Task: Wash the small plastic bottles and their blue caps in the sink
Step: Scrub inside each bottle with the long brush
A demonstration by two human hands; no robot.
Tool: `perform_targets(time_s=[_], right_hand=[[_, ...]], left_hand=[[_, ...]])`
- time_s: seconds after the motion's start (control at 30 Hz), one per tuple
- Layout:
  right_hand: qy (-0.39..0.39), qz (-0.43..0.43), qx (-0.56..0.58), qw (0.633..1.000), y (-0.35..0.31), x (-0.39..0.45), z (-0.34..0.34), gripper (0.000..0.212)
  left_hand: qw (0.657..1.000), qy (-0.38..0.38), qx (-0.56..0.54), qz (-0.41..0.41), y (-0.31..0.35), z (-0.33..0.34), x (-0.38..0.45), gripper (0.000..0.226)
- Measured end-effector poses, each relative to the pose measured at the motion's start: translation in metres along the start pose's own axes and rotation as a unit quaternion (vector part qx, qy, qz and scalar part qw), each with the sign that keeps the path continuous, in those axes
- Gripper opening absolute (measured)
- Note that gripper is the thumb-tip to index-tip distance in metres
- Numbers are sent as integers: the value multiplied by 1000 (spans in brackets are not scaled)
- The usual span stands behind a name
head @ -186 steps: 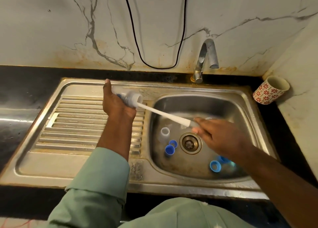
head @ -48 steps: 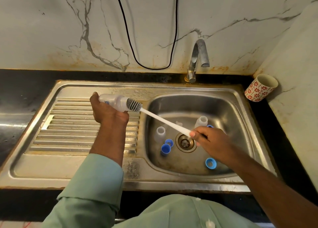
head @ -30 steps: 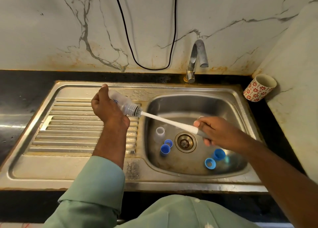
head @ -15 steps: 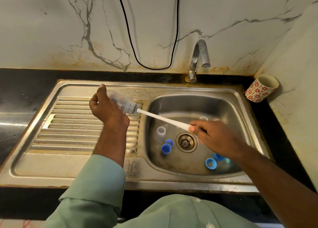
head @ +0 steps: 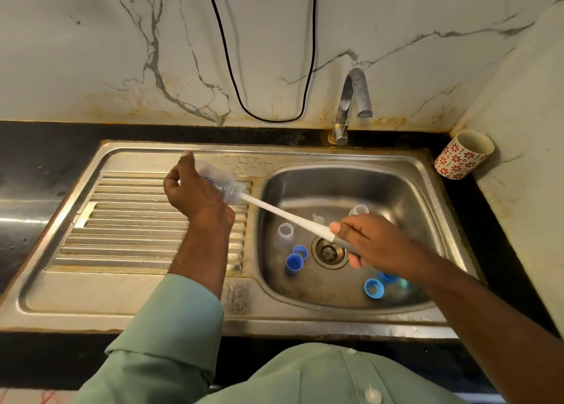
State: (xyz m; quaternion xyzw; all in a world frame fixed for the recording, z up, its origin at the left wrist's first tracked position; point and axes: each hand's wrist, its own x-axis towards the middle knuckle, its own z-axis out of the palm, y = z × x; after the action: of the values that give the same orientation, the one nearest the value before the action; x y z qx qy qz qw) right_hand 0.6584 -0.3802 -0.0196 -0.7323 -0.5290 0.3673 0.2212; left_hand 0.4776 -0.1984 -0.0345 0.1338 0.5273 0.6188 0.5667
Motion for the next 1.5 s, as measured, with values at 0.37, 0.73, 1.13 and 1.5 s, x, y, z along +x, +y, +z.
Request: perform_targets(time_s=[0.37, 0.73, 1.13, 1.5], right_hand=[[85, -66, -210, 972, 12, -5, -1, 31], [75, -99, -199, 972, 8, -9, -24, 24], [87, -99, -278, 952, 0, -14, -29, 35], [182, -92, -323, 924, 3, -8, -31, 35]], left_hand=[[999, -30, 24, 7, -16, 10, -16, 23], [994, -11, -52, -93, 3, 8, 8, 61], [990, -17, -70, -120, 4, 14, -4, 54], [993, -42, -56, -93, 2, 22, -7, 52]])
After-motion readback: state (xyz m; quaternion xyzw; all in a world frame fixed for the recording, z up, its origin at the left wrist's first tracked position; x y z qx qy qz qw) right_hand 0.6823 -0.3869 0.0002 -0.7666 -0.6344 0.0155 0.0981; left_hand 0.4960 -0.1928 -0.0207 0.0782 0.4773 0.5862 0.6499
